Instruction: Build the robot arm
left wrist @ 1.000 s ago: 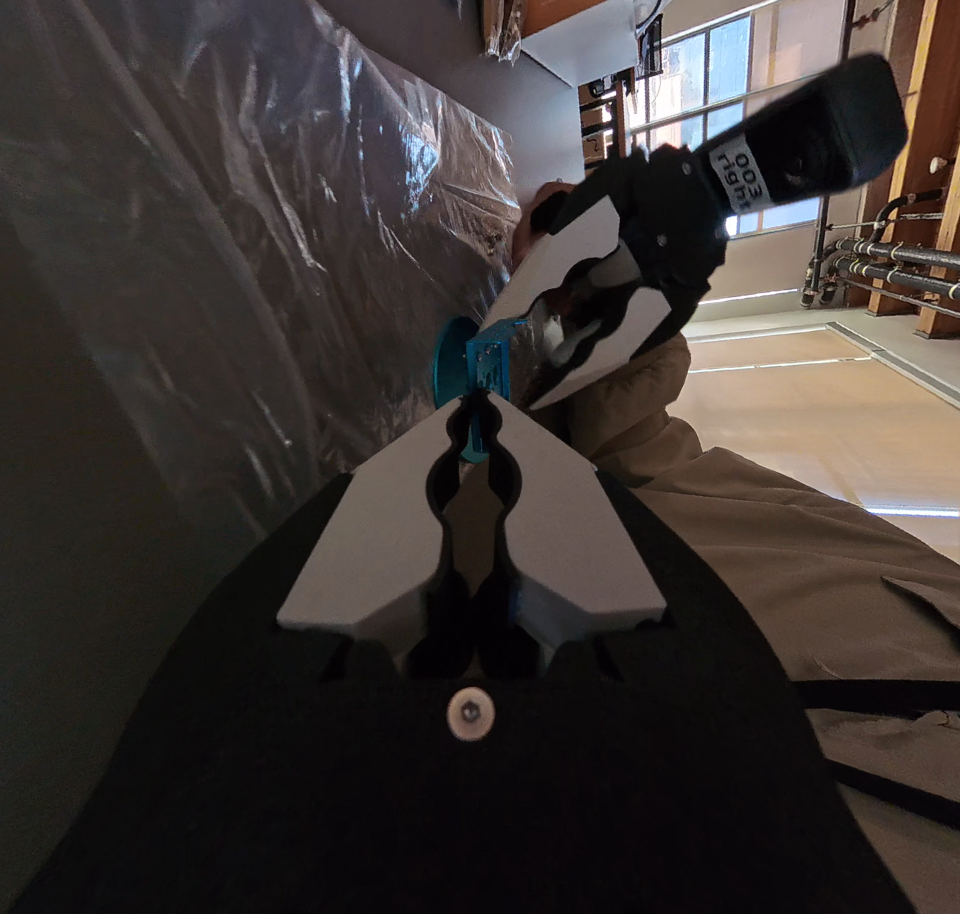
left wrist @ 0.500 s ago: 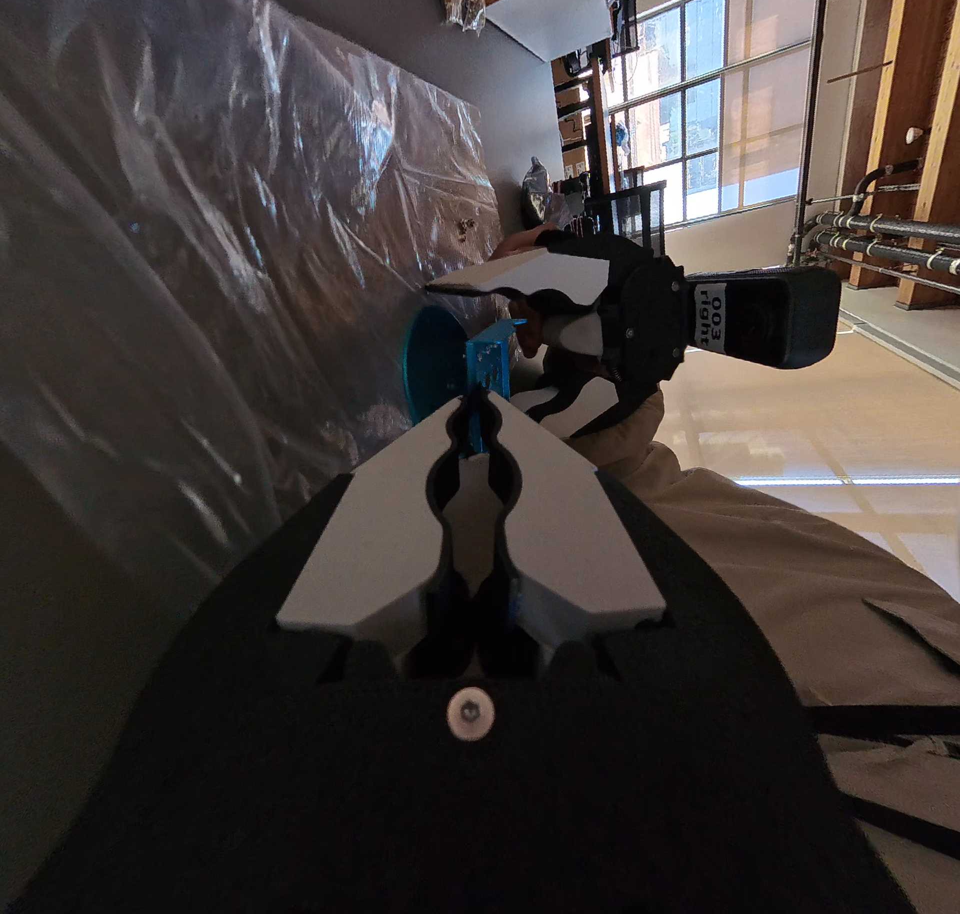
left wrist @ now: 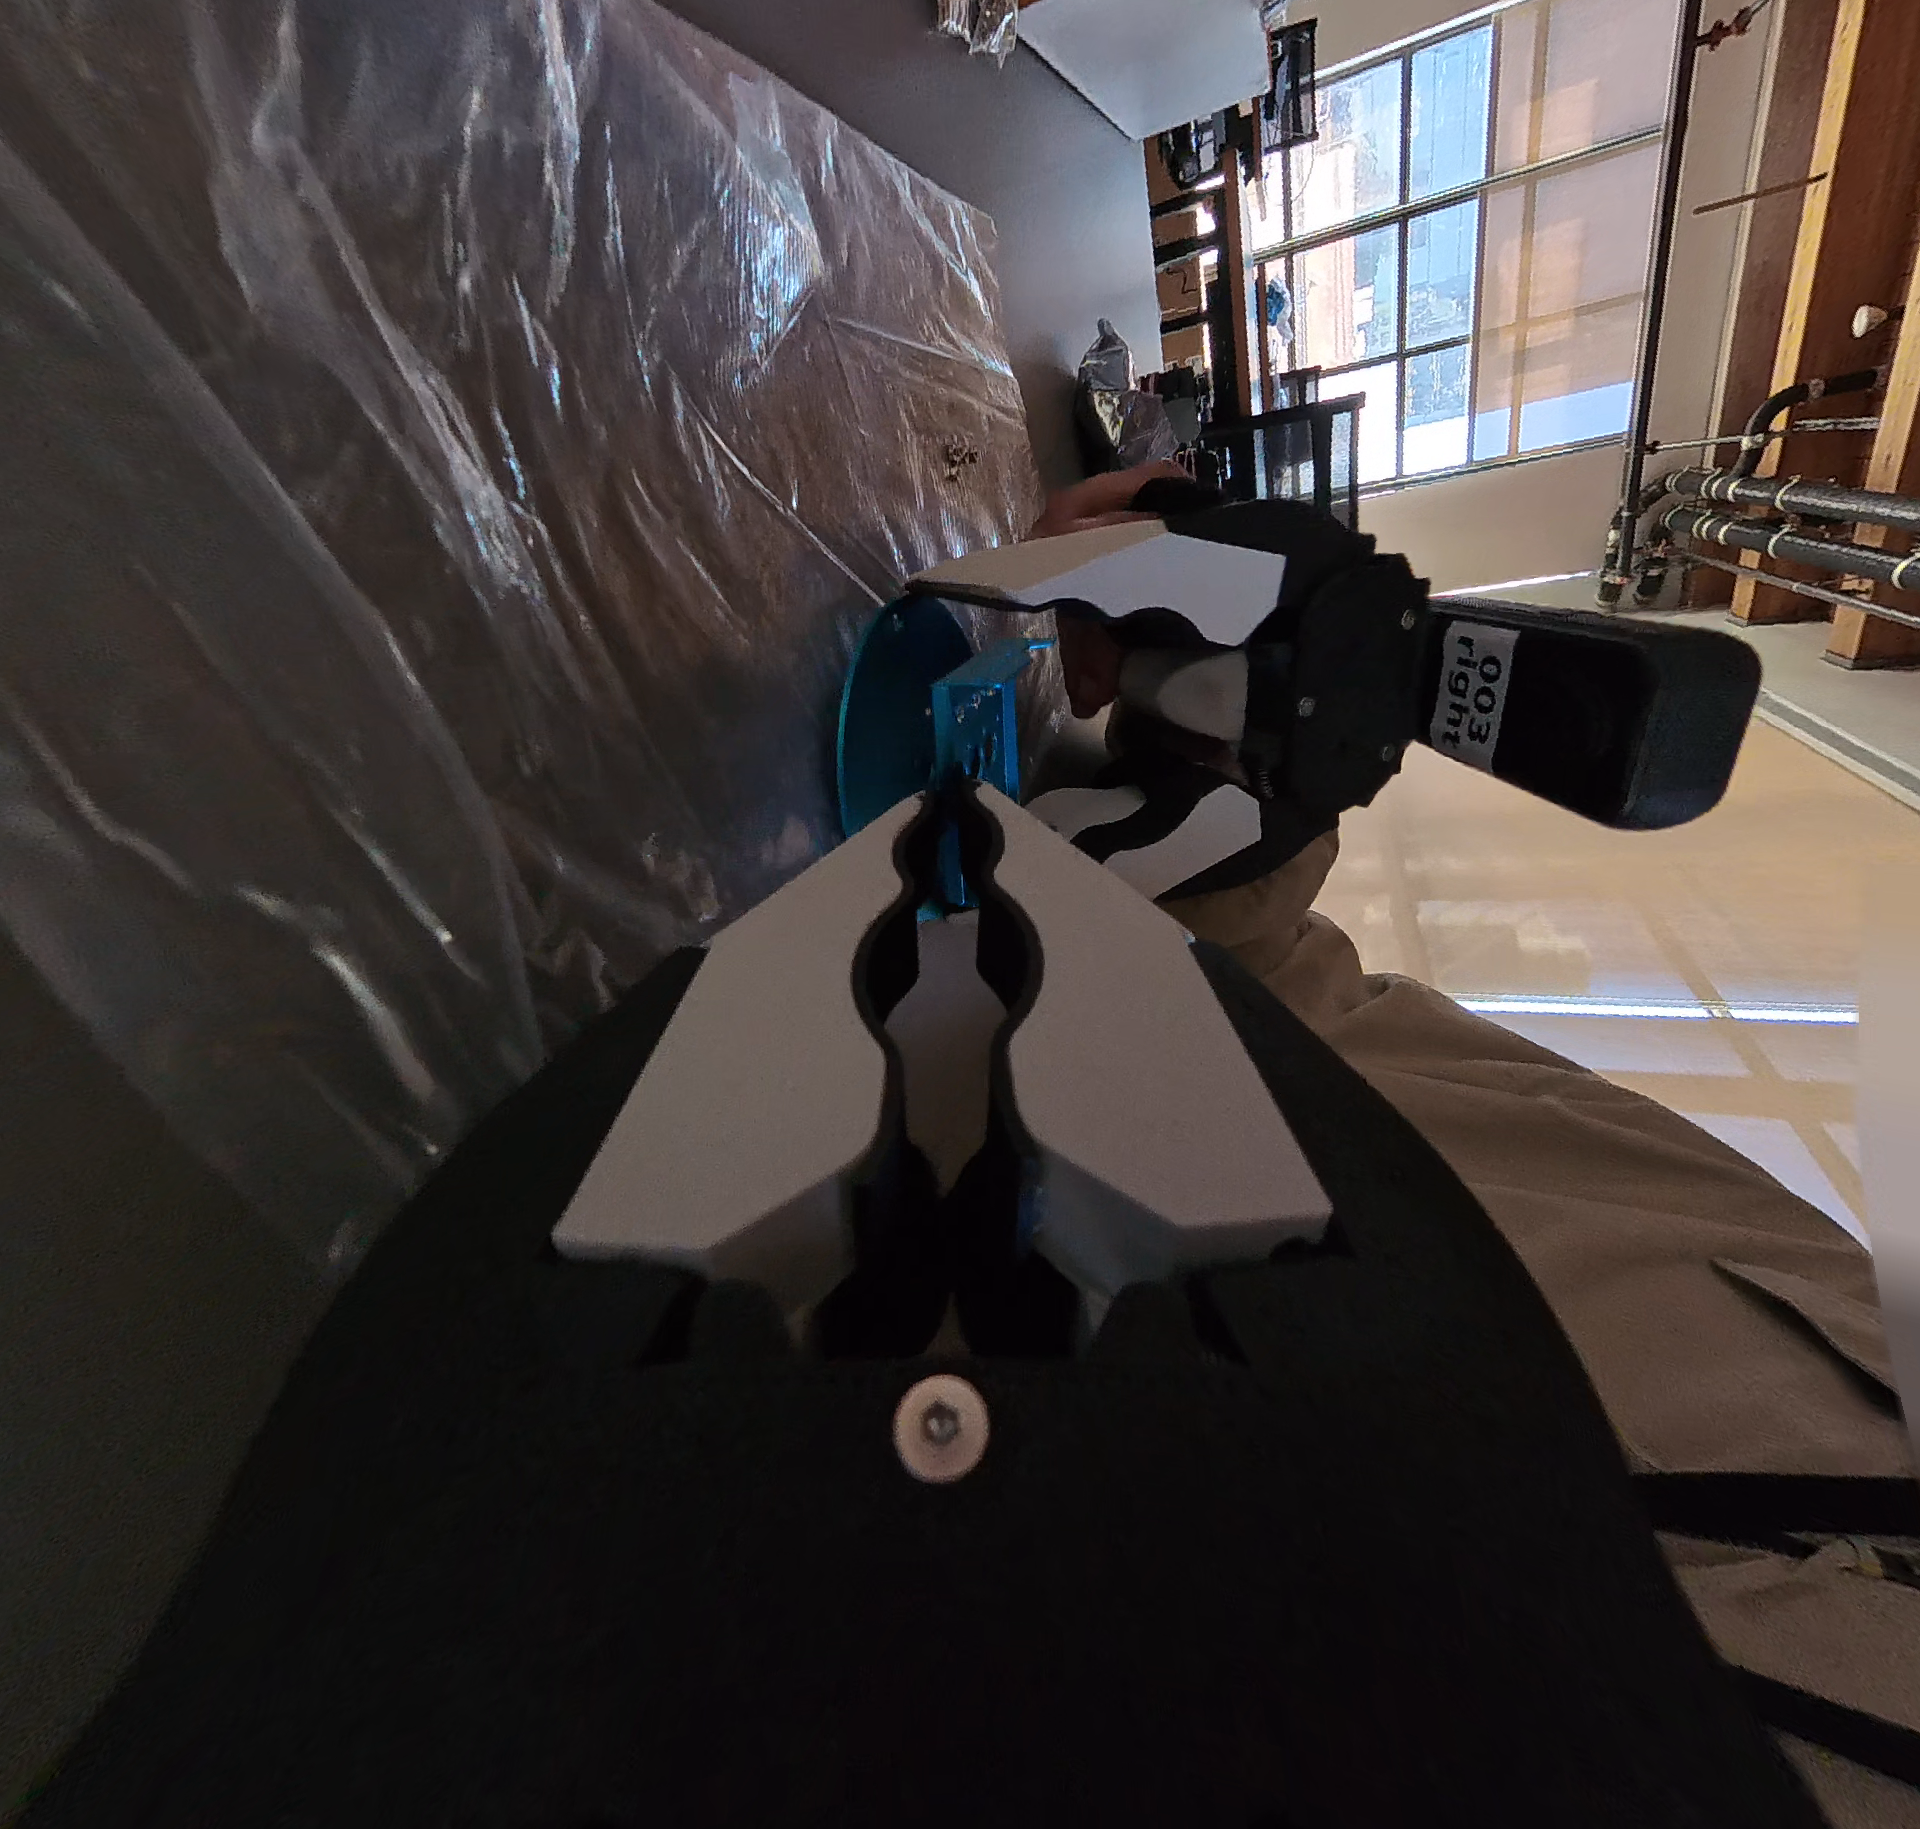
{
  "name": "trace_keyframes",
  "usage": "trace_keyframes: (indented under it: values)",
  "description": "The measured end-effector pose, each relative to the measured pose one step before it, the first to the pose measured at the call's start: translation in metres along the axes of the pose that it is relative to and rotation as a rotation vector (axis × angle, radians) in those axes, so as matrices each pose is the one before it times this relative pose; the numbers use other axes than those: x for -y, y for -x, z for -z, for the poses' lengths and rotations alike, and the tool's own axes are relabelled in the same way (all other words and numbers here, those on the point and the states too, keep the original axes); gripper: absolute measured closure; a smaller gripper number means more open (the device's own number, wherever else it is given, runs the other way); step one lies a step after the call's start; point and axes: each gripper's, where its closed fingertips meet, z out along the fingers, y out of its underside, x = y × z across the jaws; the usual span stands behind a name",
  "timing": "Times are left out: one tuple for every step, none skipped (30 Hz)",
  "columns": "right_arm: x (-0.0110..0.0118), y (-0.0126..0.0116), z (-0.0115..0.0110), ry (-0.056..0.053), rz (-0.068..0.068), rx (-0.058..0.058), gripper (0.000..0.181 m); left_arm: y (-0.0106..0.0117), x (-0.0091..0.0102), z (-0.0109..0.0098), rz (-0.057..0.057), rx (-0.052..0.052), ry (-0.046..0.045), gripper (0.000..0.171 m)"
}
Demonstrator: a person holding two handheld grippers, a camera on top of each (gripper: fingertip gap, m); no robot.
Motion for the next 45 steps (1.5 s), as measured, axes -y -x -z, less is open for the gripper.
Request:
trace_keyframes:
  values:
    - [0.00084,-0.00027,0.00074,0.0012,0.0215,-0.0166,0.101,-0.00018,-0.00129,-0.00035,0.0044,-0.0034,-0.00163,0.17]
    - [0.00121,-0.00014,0.00091,-0.0008,0.0254,-0.0214,0.101,-0.00025,-0.00094,-0.00015,0.0034,-0.0024,-0.0022,0.17]
    - [0.00094,-0.00013,0.00079,-0.0023,0.0231,-0.0188,0.101,-0.00034,-0.00056,-0.00008,0.0031,-0.0025,-0.00251,0.17]
    - [0.00092,-0.00009,0.0007,-0.0022,0.0169,-0.0156,0.101,-0.00053,-0.00051,-0.00026,0.0029,-0.003,-0.00161,0.17]
    - [0.00046,0.00003,0.0005,-0.0033,0.0103,-0.0126,0.101,-0.00097,-0.00091,-0.0006,0.0025,-0.0043,0.00138,0.17]
    - [0.00043,-0.00021,0.00047,-0.0038,0.0076,-0.0126,0.101,-0.00155,-0.00138,-0.00119,0.0023,-0.0058,0.00377,0.17]
    - [0.0006,-0.00019,0.00063,-0.0071,0.0133,-0.0154,0.101,-0.0014,-0.00149,-0.00157,-0.0009,-0.0031,0.00429,0.17]
    - [0.00067,-0.00012,0.00063,-0.0068,0.0119,-0.0157,0.101,-0.00132,-0.00151,-0.00186,-0.0051,-0.001,0.00421,0.17]
    - [0.00044,-0.0002,0.00047,-0.0049,0.0071,-0.0134,0.101,-0.00138,-0.00158,-0.0019,-0.0062,-0.0024,0.00317,0.17]
    - [0.00026,-0.00005,0.00048,-0.0055,0.0034,-0.01,0.101,-0.0011,-0.00115,-0.00186,-0.006,-0.0015,-0.00111,0.17]
    - [0.0,-0.00007,0.00022,-0.0035,0.0011,-0.0055,0.101,-0.0002,-0.00096,-0.00177,-0.0091,0.004,-0.00401,0.17]
    - [0.00008,0.00001,0.00005,-0.0026,-0.0005,-0.0034,0.101,0.00082,-0.00093,-0.00161,-0.011,0.0104,-0.00584,0.17]
    - [-0.00001,-0.00004,-0.00004,-0.0015,-0.0024,-0.0013,0.101,0.00122,-0.0008,-0.00146,-0.0088,0.0121,-0.00927,0.17]
    - [-0.00012,-0.00004,-0.00012,-0.0007,-0.0035,0.0001,0.101,0.00025,-0.001,-0.00137,-0.0049,0.0058,-0.00756,0.17]
    - [-0.00005,-0.00011,-0.0002,-0.0012,-0.0025,0.0007,0.101,-0.00095,-0.00128,-0.00134,0.0001,-0.0015,-0.00519,0.17]
    - [0.0,-0.00003,-0.00016,-0.0005,-0.0026,0.0012,0.101,-0.00091,-0.00105,-0.00124,0.0017,-0.002,-0.00515,0.17]
    - [-0.00002,0.00001,-0.00016,0.0006,-0.0008,0.0013,0.101,-0.00051,-0.00073,-0.00102,-0.0003,0.0018,-0.00545,0.17]
    - [0.00013,0.00001,0.00009,-0.0005,0.0031,-0.0012,0.101,0.00037,-0.00018,-0.00069,-0.0012,0.0069,-0.00835,0.17]
    - [0.0001,0.00001,0.00008,0.0008,0.0006,-0.0011,0.101,0.00086,0.00058,-0.00053,-0.0021,0.0098,-0.01019,0.17]
    - [-0.00006,0.00003,-0.00004,0.001,-0.0011,0.0,0.101,0.00025,0.00061,-0.00056,-0.0016,0.0054,-0.00817,0.17]
    - [-0.00008,-0.00004,-0.00002,0.0001,-0.0009,0.0008,0.101,-0.00007,0.00086,-0.00057,0.0009,0.0036,-0.00718,0.17]
    - [0.0001,-0.00001,0.0,-0.0007,0.0014,0.0,0.101,0.00033,0.00111,-0.00041,-0.0011,0.007,-0.0077,0.17]
    - [0.00004,0.00004,-0.00002,0.0012,-0.0007,0.0004,0.101,0.00025,0.00048,-0.0008,-0.0045,0.0065,-0.00255,0.17]
    - [0.00001,0.00006,-0.0001,0.001,-0.0011,0.0,0.101,0.00032,0.00003,-0.0009,-0.0012,0.0056,-0.00034,0.17]
    - [0.00028,0.00013,0.00003,-0.001,0.0023,-0.0016,0.101,0.00058,0.00067,-0.0006,0.0017,0.0067,-0.00645,0.17]
    - [0.00011,0.00003,-0.00005,0.0007,0.0011,-0.0012,0.101,0.00011,-0.00006,-0.00074,0.0004,0.0027,-0.00203,0.17]
    - [0.00002,0.00005,-0.00001,0.0014,-0.0014,0.0001,0.101,-0.00027,-0.00117,-0.00104,0.0033,-0.0013,0.00718,0.17]
    - [-0.00013,0.00004,-0.00004,0.0004,-0.0025,0.0012,0.101,0.00053,-0.00045,-0.00075,0.0056,0.0025,0.00032,0.17]
    - [-0.00017,-0.00002,-0.00013,0.0002,-0.0041,0.0021,0.101,0.00115,-0.00017,-0.0004,0.0021,0.0054,-0.00227,0.17]
    - [-0.00025,0.00002,-0.00011,0.0003,-0.0059,0.0024,0.101,0.00087,-0.00106,-0.00058,0.0021,0.0035,0.00548,0.17]
    - [-0.0002,0.00007,-0.00008,0.0,-0.0052,0.0024,0.101,0.00086,0.00009,-0.00001,0.0075,0.003,-0.00363,0.17]
    - [-0.00004,0.00003,0.00008,-0.0007,-0.0006,0.0004,0.101,0.00109,0.00115,0.00051,0.0066,0.0034,-0.00981,0.17]
    - [-0.00002,-0.00003,-0.00006,0.0006,-0.0004,0.0,0.101,0.00052,-0.00044,0.00003,0.0014,0.0017,0.00376,0.17]
    - [-0.00004,0.00007,0.0,0.0013,-0.0021,0.0007,0.101,0.00035,-0.00056,-0.00013,0.0021,0.0013,0.00554,0.17]
    - [0.00007,0.00001,-0.00011,0.0,-0.0005,0.0003,0.101,0.0004,0.00088,0.00026,0.0055,0.0019,-0.00588,0.17]
    - [0.00012,0.0,0.00004,-0.0004,0.0025,-0.0009,0.101,0.00017,0.0004,0.0002,0.0036,0.001,-0.00193,0.17]
    - [0.00004,-0.00003,0.00007,0.0012,0.0012,-0.0005,0.101,-0.00008,-0.00077,-0.00016,0.002,-0.0012,0.00644,0.17]
    - [0.00014,0.00004,0.00003,0.001,0.0014,-0.0008,0.101,0.00012,0.00009,0.00033,0.0056,-0.0021,-0.0015,0.17]
    - [0.00004,-0.00003,0.00004,0.0002,0.0016,-0.0009,0.101,0.00039,0.00066,0.00046,0.005,-0.0008,-0.0056,0.17]
    - [-0.00009,0.00003,-0.00004,0.0007,-0.0018,0.0006,0.101,0.00027,-0.00022,0.00015,0.0012,0.0,0.00237,0.17]
    - [-0.00012,0.00006,-0.00005,0.0004,-0.0027,0.0012,0.101,0.00033,-0.00018,0.00004,0.0007,0.0013,0.00161,0.17]
    - [0.00003,-0.00004,0.00001,-0.0007,0.0002,0.0001,0.101,0.00031,0.00039,0.00012,0.0006,0.0016,-0.00227,0.17]
    - [-0.00008,0.00006,0.00002,0.0001,-0.0012,0.0007,0.101,0.00001,-0.00024,-0.00011,-0.0002,-0.0002,0.00164,0.17]
    - [-0.00002,0.00003,-0.00005,-0.0004,-0.0017,0.0009,0.101,-0.00003,-0.00025,-0.00015,0.0008,-0.0006,0.00155,0.17]
    - [-0.00009,0.0,0.0,-0.0008,-0.0023,0.0015,0.101,0.00017,0.00033,0.00001,0.001,0.0004,-0.00196,0.17]
